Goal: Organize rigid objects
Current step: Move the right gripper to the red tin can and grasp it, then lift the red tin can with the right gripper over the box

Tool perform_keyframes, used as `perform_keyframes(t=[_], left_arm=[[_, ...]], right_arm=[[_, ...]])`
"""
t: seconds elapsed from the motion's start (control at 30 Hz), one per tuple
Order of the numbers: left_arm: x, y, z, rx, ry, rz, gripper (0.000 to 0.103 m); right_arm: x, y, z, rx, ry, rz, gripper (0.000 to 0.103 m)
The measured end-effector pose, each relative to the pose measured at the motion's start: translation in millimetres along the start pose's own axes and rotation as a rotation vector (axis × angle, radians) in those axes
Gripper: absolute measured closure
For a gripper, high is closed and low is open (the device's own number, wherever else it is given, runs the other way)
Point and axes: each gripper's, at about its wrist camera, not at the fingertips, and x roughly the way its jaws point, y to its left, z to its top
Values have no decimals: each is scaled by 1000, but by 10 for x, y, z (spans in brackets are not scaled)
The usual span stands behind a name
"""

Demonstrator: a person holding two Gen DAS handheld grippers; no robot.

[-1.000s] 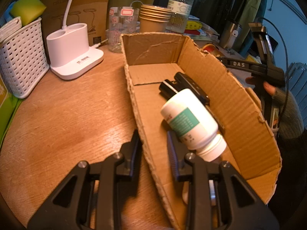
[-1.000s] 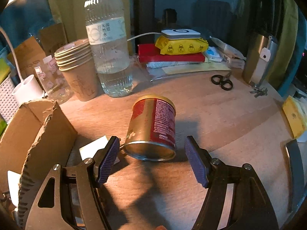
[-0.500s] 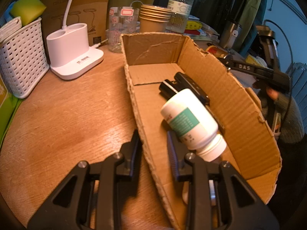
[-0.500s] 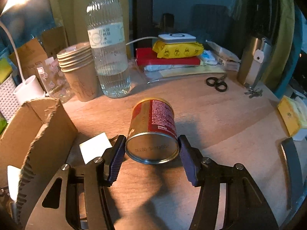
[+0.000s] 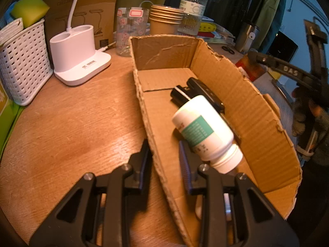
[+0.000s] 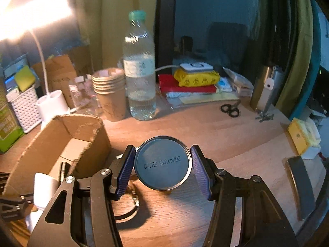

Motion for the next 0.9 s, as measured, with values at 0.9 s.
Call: perform_keyframes(t=[0.9], left_arm=[[-1, 1, 0, 0, 0, 0, 73]], right_arm=[[-472, 762, 110, -146, -116, 208, 45]])
